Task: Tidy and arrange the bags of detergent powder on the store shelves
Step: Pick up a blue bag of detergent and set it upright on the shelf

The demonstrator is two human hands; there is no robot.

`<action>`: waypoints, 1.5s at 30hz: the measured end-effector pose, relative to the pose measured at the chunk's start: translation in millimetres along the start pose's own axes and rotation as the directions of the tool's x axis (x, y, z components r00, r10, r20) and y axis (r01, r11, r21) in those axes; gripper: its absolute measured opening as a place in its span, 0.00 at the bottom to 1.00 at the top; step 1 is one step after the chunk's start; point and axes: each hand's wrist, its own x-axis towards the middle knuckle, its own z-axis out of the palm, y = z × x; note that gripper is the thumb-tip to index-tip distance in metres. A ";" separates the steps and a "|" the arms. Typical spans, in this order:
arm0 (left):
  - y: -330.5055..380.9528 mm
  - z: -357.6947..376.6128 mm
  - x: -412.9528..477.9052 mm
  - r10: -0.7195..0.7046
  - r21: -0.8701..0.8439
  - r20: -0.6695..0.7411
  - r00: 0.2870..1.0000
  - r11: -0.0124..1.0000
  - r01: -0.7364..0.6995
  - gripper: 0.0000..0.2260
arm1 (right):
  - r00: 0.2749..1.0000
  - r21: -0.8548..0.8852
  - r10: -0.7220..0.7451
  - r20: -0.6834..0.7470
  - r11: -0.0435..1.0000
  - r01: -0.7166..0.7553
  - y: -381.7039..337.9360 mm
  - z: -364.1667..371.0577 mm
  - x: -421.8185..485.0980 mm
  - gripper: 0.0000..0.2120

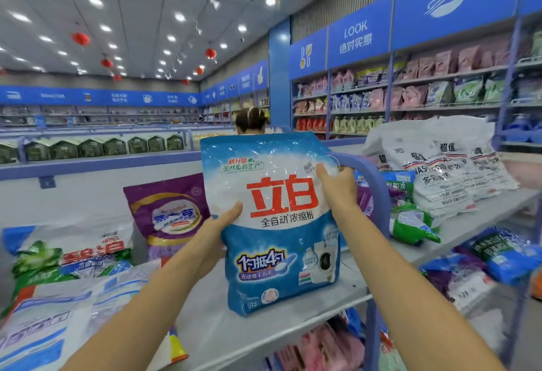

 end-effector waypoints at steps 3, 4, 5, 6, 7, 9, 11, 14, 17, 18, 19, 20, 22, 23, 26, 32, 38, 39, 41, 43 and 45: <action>-11.0 7.6 -2.5 -0.063 -0.087 -0.044 0.997 0.994 0.059 0.09 | 0.945 -0.118 -0.260 0.201 0.951 0.287 3.2 -38.1 -30.1 0.16; -12.3 8.7 -0.7 -0.049 -0.097 -0.068 0.996 0.994 0.042 0.08 | 0.915 -0.146 -0.342 0.213 0.915 0.376 4.4 -58.2 -40.6 0.14; -13.0 9.0 2.6 -0.025 -0.105 -0.092 0.995 0.994 0.016 0.08 | 0.888 -0.155 -0.422 0.182 0.879 0.450 5.5 -78.5 -44.3 0.12; -13.6 10.4 4.6 0.006 -0.111 -0.106 0.994 0.994 -0.018 0.08 | 0.870 -0.149 -0.480 0.109 0.858 0.492 4.8 -97.4 -40.4 0.10; -14.3 13.3 5.5 0.030 -0.111 -0.126 0.992 0.993 -0.044 0.08 | 0.862 -0.139 -0.506 0.029 0.852 0.505 6.1 -112.7 -26.7 0.08; -15.5 18.8 10.5 0.035 -0.102 -0.188 0.981 0.993 -0.055 0.10 | 0.879 -0.110 -0.474 -0.045 0.877 0.468 9.6 -133.0 8.8 0.05; -16.7 23.8 14.2 0.044 -0.082 -0.243 0.969 0.994 -0.066 0.11 | 0.937 -0.061 -0.345 0.053 0.935 0.348 21.4 -133.2 44.9 0.04; -19.2 25.5 20.7 0.063 -0.087 -0.311 0.948 0.992 -0.094 0.11 | 0.907 -0.056 -0.126 0.402 0.985 0.162 34.9 -108.5 76.0 0.07; -20.5 32.4 19.9 0.087 -0.095 -0.368 0.926 0.987 -0.131 0.09 | 0.790 -0.087 0.006 0.613 0.994 0.060 34.3 -83.3 86.8 0.13; -21.3 35.4 18.4 0.097 -0.090 -0.381 0.919 0.986 -0.142 0.09 | 0.753 -0.059 0.041 0.657 0.998 -0.003 36.4 -72.7 90.7 0.13; -21.2 38.5 16.5 0.105 -0.087 -0.391 0.914 0.985 -0.151 0.09 | 0.730 -0.037 0.069 0.680 0.998 -0.060 33.4 -59.4 91.0 0.11; -21.4 40.0 15.4 0.106 -0.090 -0.404 0.909 0.984 -0.154 0.10 | 0.703 -0.014 0.076 0.707 0.996 -0.093 33.0 -44.6 93.4 0.12; -22.9 43.4 12.5 0.117 -0.082 -0.432 0.894 0.982 -0.168 0.10 | 0.687 0.071 -0.013 0.726 0.996 -0.056 39.5 -13.2 102.6 0.20; -22.9 45.2 10.7 0.122 -0.075 -0.446 0.887 0.982 -0.173 0.10 | 0.692 0.102 -0.054 0.720 0.994 -0.029 43.8 -1.8 104.0 0.22; -22.2 48.9 7.5 0.135 -0.043 -0.482 0.866 0.983 -0.177 0.09 | 0.722 0.152 -0.052 0.690 0.986 -0.074 47.9 12.1 98.5 0.19; -23.7 54.5 10.9 0.080 -0.030 -0.498 0.863 0.994 -0.109 0.11 | 0.763 0.115 0.075 0.642 0.975 -0.193 60.2 28.0 111.2 0.13; -41.2 80.8 33.5 -0.057 -0.107 -0.387 0.920 0.994 0.016 0.18 | 0.824 0.139 0.196 0.532 0.939 -0.313 76.8 11.4 140.9 0.14; -43.0 86.2 38.0 -0.059 -0.106 -0.368 0.928 0.994 0.022 0.18 | 0.842 0.132 0.185 0.506 0.948 -0.288 77.4 6.0 142.5 0.16; -44.4 95.5 45.7 -0.062 -0.104 -0.338 0.939 0.994 0.028 0.17 | 0.883 0.135 0.187 0.431 0.954 -0.268 76.4 -4.7 144.2 0.19; -44.8 105.2 52.4 -0.066 -0.118 -0.323 0.944 0.993 0.029 0.17 | 0.905 0.151 0.185 0.384 0.954 -0.259 75.0 -14.8 148.9 0.18; -45.1 114.9 59.4 -0.065 -0.129 -0.317 0.946 0.991 0.025 0.16 | 0.905 0.163 0.165 0.391 0.956 -0.244 70.9 -26.8 150.6 0.08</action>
